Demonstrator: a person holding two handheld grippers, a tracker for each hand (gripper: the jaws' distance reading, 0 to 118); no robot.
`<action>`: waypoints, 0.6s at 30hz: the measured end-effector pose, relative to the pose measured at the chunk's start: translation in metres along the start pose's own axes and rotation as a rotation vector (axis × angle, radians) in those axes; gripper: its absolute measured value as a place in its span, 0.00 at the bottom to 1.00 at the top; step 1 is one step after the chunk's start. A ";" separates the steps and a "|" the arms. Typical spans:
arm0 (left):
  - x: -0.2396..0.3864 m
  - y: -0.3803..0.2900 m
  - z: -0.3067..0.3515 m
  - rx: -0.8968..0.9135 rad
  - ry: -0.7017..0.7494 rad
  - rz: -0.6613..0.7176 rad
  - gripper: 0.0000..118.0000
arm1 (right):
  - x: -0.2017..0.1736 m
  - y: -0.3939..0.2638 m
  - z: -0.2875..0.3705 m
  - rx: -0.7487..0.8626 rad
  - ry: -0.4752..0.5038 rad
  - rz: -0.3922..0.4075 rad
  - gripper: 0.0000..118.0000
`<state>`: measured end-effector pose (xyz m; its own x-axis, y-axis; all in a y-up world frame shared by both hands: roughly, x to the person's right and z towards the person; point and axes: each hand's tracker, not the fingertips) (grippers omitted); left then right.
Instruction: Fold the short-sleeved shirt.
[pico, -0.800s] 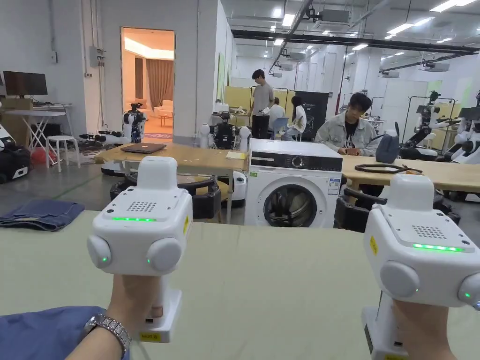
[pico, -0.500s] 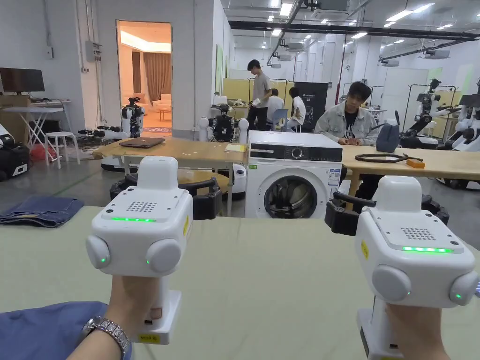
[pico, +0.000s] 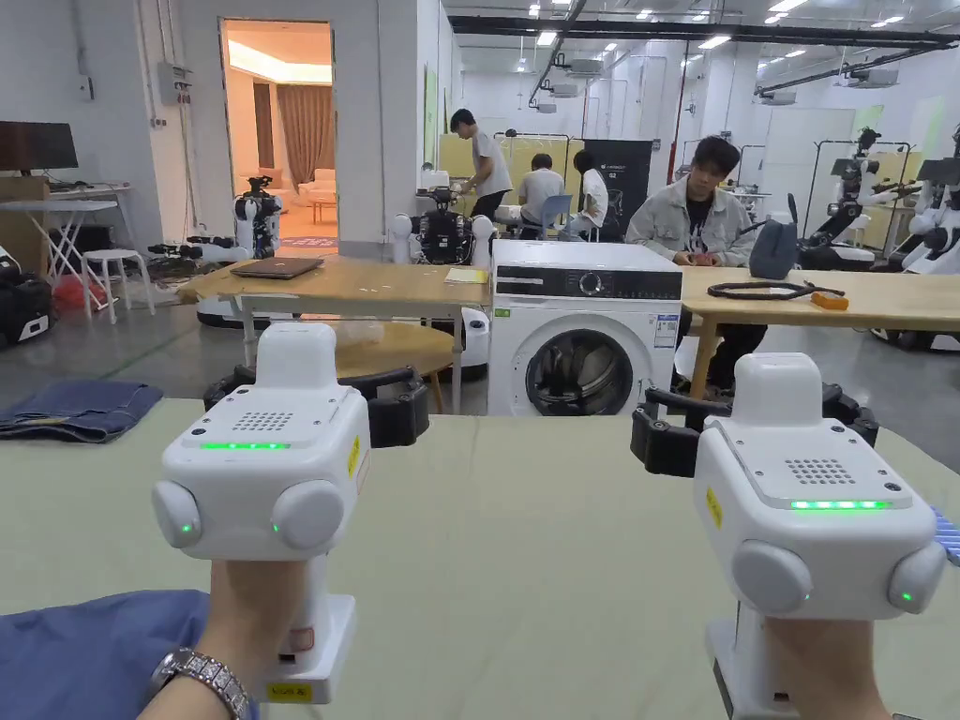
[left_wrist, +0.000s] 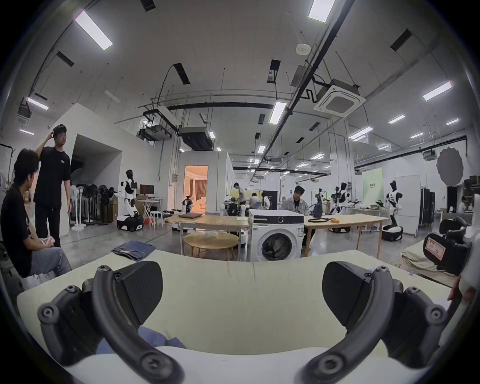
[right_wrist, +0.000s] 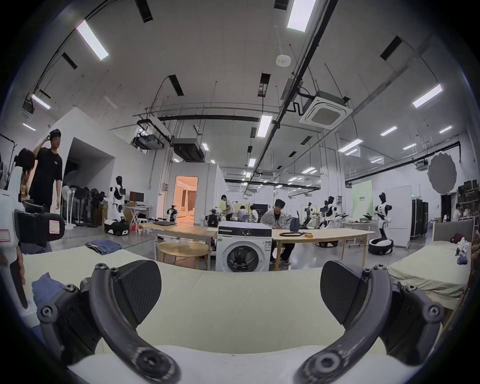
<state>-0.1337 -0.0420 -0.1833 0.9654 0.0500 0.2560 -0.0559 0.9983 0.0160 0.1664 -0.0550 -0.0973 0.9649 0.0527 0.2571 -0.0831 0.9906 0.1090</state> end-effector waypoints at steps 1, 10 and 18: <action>0.000 0.000 0.000 -0.006 -0.001 0.002 1.00 | -0.001 -0.001 0.000 -0.001 0.001 0.003 1.00; 0.004 -0.001 0.001 -0.002 -0.035 -0.012 1.00 | -0.004 -0.003 0.001 -0.007 0.021 -0.007 1.00; 0.004 -0.005 0.003 -0.031 -0.047 -0.014 1.00 | -0.004 0.000 0.004 -0.010 0.033 0.008 1.00</action>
<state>-0.1302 -0.0468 -0.1797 0.9530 0.0357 0.3009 -0.0343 0.9994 -0.0100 0.1614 -0.0553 -0.0947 0.9719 0.0648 0.2264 -0.0888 0.9913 0.0972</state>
